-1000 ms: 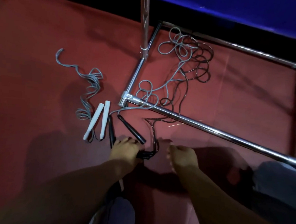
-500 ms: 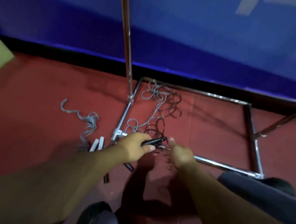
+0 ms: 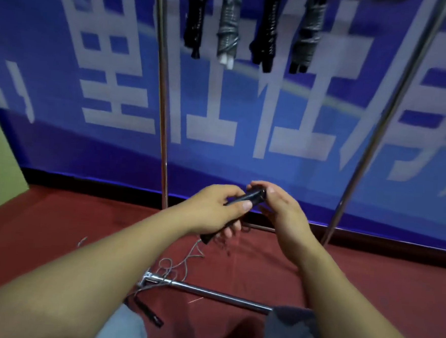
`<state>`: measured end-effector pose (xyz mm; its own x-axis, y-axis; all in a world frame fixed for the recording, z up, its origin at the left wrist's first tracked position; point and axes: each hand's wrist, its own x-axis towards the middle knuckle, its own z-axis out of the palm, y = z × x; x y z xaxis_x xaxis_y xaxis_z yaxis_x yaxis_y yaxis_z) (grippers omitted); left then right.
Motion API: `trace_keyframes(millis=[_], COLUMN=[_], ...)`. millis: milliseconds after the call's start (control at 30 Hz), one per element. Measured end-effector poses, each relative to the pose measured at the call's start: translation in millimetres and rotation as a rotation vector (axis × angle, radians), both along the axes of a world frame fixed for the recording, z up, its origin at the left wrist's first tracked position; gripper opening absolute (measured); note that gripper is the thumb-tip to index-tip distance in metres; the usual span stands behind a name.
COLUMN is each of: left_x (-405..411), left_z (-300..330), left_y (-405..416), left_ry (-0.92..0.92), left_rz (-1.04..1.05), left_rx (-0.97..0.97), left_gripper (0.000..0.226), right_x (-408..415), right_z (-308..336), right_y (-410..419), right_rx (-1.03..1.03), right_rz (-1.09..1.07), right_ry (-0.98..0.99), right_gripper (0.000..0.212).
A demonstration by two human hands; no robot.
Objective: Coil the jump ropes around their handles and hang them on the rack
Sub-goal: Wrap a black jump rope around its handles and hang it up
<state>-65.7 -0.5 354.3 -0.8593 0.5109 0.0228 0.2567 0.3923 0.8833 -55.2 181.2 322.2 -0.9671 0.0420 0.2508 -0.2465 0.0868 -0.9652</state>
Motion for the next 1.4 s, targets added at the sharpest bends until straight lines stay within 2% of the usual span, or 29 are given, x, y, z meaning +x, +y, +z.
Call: trace_keyframes(millis=[67,167,333,433,500,567,733,867,933,1000,1067,1133,1200,1233,1300,1400], left_x=[6,2,-13,-14,-16,-20,-20,-18,-18,-22,-25,-29,-27,-22,-17,-23], left_z=[-7,-21,-30,-34,-36,-38,-39,-39,-40,-44,-46,-48,-47,-44,-39,-38], left_y=[9,10,6,5,0,-5,-2,4,9,15,20,26,32,34,38,37], left_ry=[-0.014,-0.137,-0.230,-0.197,-0.096,0.014,0.129,0.117,0.164,0.230,0.118,-0.194,-0.521,-0.628,-0.681,-0.595], left_rz=[0.007,0.010,0.093,0.156,0.184,0.199,0.226,0.261,0.364,0.533,0.709,0.766,0.646,0.544,0.405,0.439], left_rx=[0.035,0.102,0.213,0.178,0.074,-0.044,-0.156,-0.156,-0.180,-0.222,-0.103,0.147,0.364,0.412,0.480,0.611], left_gripper=[0.015,0.019,0.027,0.028,0.025,0.025,0.032,0.032,0.036,0.051,0.072,0.087,0.087,0.082,0.069,0.056], right_x=[8,4,-14,-13,-9,-5,3,2,-2,-8,-15,-20,-22,-21,-17,-10], right_z=[-2,-13,-10,-5,-4,-4,-4,-2,-4,-9,-12,-11,-9,-8,-7,-4], right_y=[16,31,36,30,23,15,5,5,5,6,7,7,3,-2,-12,-25], right_rx=[0.111,0.275,0.196,0.095,0.083,0.080,-0.036,-0.148,-0.150,-0.179,-0.235,-0.301,-0.358,-0.373,-0.348,-0.235], right_rz=[-0.043,-0.030,0.043,0.139,0.164,0.147,0.049,0.031,-0.027,-0.127,-0.230,-0.301,-0.300,-0.262,-0.132,0.012], right_ry=[0.021,-0.002,-0.170,-0.289,-0.332,-0.340,-0.336,-0.309,-0.295,-0.278,-0.250,-0.222,-0.211,-0.222,-0.266,-0.269], right_gripper=[0.024,0.021,0.019,0.038,0.057,0.065,0.031,0.019,0.013,0.011,0.010,0.010,0.008,0.008,0.009,0.018])
